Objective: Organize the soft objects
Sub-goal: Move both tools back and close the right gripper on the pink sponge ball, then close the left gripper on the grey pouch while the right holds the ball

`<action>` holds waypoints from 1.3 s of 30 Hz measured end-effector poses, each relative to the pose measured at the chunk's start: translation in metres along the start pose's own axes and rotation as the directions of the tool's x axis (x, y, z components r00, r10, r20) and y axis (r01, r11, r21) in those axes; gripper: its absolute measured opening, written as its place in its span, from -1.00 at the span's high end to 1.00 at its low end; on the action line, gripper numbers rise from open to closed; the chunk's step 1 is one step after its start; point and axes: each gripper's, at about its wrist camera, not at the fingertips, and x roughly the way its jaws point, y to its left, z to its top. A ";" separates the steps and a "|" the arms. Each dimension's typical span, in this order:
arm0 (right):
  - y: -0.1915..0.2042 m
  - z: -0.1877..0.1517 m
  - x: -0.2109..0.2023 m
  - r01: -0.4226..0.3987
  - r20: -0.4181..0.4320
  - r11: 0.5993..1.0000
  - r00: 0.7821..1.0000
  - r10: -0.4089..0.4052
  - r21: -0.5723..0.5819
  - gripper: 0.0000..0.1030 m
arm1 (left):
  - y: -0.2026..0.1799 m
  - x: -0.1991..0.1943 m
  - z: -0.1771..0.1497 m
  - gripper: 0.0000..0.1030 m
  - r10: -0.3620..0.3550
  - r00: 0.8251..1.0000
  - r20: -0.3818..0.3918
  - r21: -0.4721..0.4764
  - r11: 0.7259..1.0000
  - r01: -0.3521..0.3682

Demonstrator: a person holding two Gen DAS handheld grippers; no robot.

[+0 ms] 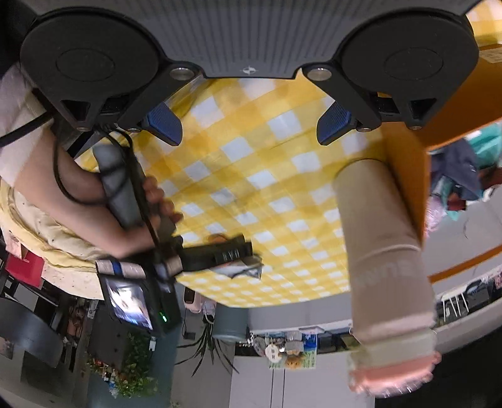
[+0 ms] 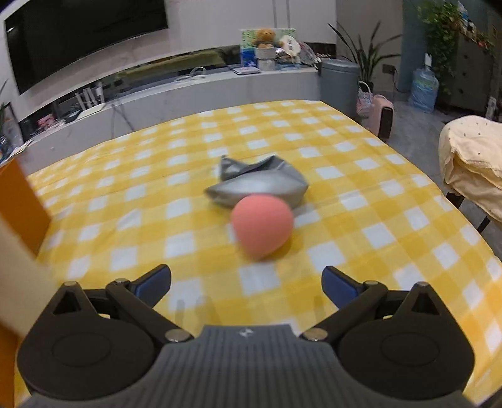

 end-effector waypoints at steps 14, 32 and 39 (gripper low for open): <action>-0.010 0.034 0.050 -0.001 -0.045 0.998 0.999 -0.002 -0.068 -0.17 | -0.007 0.045 0.016 -1.00 0.070 0.997 -0.030 -0.055 0.996 -0.072; -0.105 0.055 -0.012 0.004 -0.048 0.991 0.999 0.002 0.131 0.06 | -0.035 0.145 0.103 -1.00 0.083 0.990 0.111 0.007 0.996 -0.084; -0.131 0.057 -0.024 -0.015 -0.009 0.984 1.000 0.017 0.178 0.06 | -0.066 0.224 0.133 -1.00 0.143 0.985 0.095 0.112 0.982 -0.153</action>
